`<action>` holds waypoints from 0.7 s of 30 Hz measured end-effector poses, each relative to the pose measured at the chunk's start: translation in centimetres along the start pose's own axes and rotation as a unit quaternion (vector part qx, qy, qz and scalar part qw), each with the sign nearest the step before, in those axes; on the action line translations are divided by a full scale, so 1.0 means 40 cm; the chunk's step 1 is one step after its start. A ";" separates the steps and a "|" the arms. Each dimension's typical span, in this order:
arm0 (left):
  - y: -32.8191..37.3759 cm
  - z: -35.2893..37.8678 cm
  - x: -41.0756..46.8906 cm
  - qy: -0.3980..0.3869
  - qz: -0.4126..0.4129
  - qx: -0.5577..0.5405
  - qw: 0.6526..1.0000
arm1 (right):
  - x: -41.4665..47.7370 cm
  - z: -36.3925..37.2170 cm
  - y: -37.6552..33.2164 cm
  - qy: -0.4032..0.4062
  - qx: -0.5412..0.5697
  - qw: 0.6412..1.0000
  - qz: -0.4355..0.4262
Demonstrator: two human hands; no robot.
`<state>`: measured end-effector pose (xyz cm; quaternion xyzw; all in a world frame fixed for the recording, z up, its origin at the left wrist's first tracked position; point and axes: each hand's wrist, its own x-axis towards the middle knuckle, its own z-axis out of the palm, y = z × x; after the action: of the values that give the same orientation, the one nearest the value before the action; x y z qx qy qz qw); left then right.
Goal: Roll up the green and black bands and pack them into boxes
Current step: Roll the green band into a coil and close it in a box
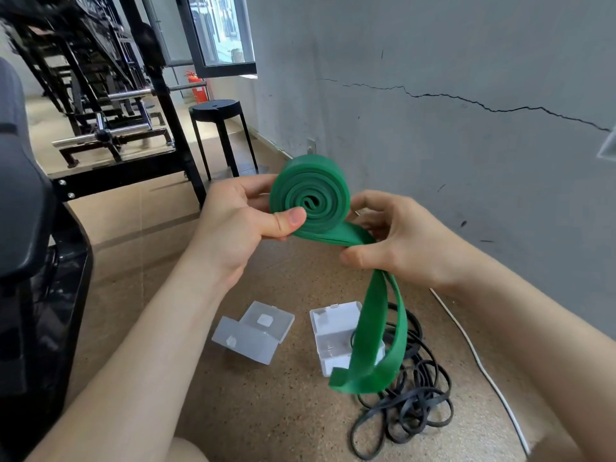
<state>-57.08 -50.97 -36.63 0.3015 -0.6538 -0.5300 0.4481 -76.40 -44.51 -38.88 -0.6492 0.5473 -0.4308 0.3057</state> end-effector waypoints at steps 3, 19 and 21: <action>0.001 -0.001 0.001 -0.018 0.008 0.028 0.999 | -0.003 -0.011 -0.006 -0.001 -0.013 1.000 -0.004; -0.002 0.009 0.005 -0.063 0.033 0.259 0.963 | -0.006 0.008 -0.020 0.076 -0.117 0.990 -0.028; -0.008 0.006 0.008 -0.053 0.015 0.225 0.973 | -0.002 0.008 -0.016 0.081 -0.085 0.993 -0.025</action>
<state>-57.45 -51.21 -36.87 0.3560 -0.7836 -0.3779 0.3413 -75.83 -44.30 -38.47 -0.6496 0.5881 -0.4413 0.1933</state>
